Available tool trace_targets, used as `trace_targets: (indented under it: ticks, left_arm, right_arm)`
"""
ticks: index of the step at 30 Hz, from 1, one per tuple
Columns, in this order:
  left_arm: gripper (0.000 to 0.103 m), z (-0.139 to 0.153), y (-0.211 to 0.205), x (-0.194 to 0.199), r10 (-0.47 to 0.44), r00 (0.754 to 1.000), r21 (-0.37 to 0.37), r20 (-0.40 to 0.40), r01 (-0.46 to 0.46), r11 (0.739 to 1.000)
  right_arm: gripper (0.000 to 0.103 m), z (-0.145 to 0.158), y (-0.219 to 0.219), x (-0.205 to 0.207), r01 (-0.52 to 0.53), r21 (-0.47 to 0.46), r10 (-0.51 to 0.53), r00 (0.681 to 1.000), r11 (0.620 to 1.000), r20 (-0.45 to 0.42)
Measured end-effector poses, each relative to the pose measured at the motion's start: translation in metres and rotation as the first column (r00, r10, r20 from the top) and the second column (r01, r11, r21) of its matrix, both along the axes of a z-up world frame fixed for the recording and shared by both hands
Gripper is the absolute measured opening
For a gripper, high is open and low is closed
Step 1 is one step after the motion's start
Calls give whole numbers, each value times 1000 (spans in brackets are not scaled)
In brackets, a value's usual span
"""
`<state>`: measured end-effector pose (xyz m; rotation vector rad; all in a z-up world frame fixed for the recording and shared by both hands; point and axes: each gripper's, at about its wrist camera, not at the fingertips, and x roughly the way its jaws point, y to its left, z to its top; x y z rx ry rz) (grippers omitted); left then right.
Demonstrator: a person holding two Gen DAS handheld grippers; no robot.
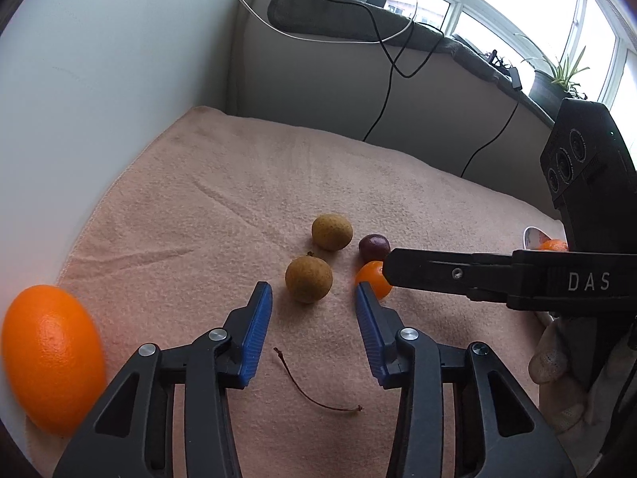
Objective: Organize fruits
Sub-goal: 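Close the left gripper on a brown longan while the right gripper grasps the small kumquat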
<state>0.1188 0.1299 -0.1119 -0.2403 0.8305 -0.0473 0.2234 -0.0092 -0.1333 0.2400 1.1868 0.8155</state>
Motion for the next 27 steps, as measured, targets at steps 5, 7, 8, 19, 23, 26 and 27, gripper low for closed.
trace_targets:
  ticks: [5,7,8,19,23,26,27]
  left_arm:
    - [38,-7,2,6,-2,1000,-8,-23,2,1000]
    - [38,-8,2,7,-2,1000,-10,-24,1,1000]
    - [37,-8,2,8,-3,1000,-10,-24,2,1000]
    - [25,-8,-2,14,4,1000,16,-31,-3,1000]
    - [25,-5,-3,11,8,1000,13,-16,-8,1000]
    - [25,1,-5,5,5,1000,4,4,-5,1000]
    - [25,3,-6,4,2,1000,2,10,-2,1000]
  right_arm:
    - [43,-11,5,4,1,-2,-1,1000,1000,-26]
    - [42,-12,7,4,-2,-1,2,1000,1000,-24]
    - [40,-12,8,5,-4,-6,4,1000,1000,-19]
    - [27,-11,16,0,-24,-19,24,1000,1000,0]
    - [27,-6,8,-6,-21,-15,21,1000,1000,11]
    - [27,2,-1,-10,-17,-13,17,1000,1000,25]
    - [27,4,-4,-12,-14,-11,14,999,1000,30]
